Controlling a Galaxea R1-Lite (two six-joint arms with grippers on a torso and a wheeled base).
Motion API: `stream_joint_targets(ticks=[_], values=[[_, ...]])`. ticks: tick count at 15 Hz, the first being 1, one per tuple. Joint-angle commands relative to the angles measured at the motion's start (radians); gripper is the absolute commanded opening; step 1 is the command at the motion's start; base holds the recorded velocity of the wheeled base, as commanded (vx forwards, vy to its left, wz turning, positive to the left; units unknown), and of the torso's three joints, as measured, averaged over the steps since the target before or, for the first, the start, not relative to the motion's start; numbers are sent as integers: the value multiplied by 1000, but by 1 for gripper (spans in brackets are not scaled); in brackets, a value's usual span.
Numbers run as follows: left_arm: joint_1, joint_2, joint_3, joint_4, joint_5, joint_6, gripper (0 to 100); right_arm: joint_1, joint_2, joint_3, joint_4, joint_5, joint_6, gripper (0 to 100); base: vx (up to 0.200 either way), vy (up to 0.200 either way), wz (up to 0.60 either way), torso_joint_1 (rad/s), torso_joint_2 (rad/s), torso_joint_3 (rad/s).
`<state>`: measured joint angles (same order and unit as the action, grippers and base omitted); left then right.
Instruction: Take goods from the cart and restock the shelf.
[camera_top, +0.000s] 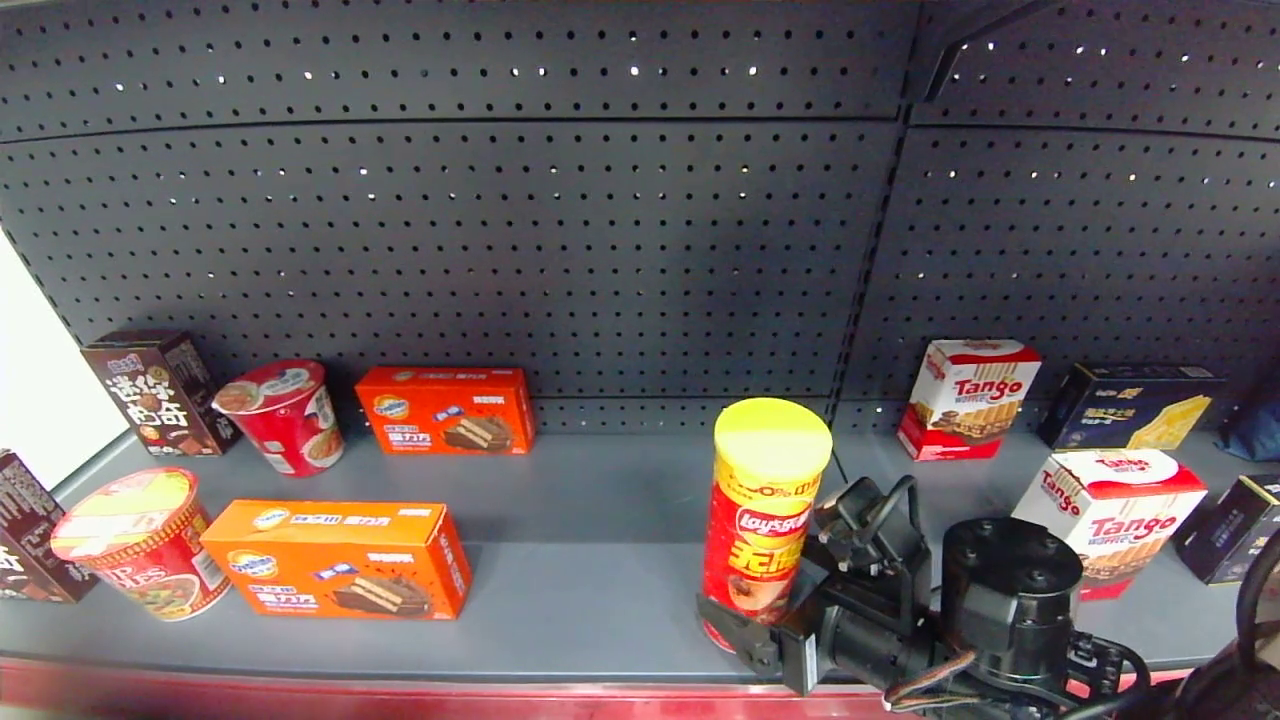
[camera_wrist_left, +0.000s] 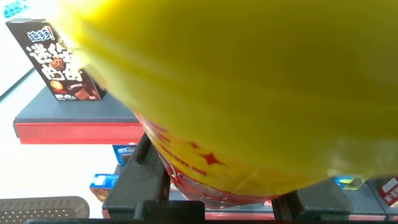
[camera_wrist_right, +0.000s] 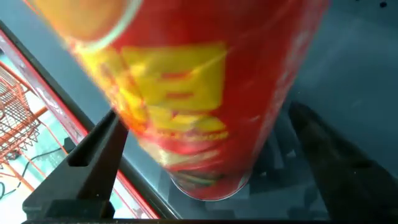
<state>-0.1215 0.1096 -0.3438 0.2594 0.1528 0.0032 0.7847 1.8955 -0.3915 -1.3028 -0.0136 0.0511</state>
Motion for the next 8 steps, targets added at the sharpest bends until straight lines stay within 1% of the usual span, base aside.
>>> stream_joint_targets(ticks=[1, 6, 8], values=[[0, -2, -1, 0, 1, 0, 0, 1, -26, 22, -1, 0, -2, 100, 0, 0, 0, 0, 0, 0], [0, -2, -1, 0, 1, 0, 0, 1, -131, 72, 13, 1, -8, 100, 0, 0, 0, 0, 0, 0], [0, -2, -3, 0, 1, 0, 0, 2, -185, 112, 14, 6, -37, 100, 0, 0, 0, 0, 0, 0]])
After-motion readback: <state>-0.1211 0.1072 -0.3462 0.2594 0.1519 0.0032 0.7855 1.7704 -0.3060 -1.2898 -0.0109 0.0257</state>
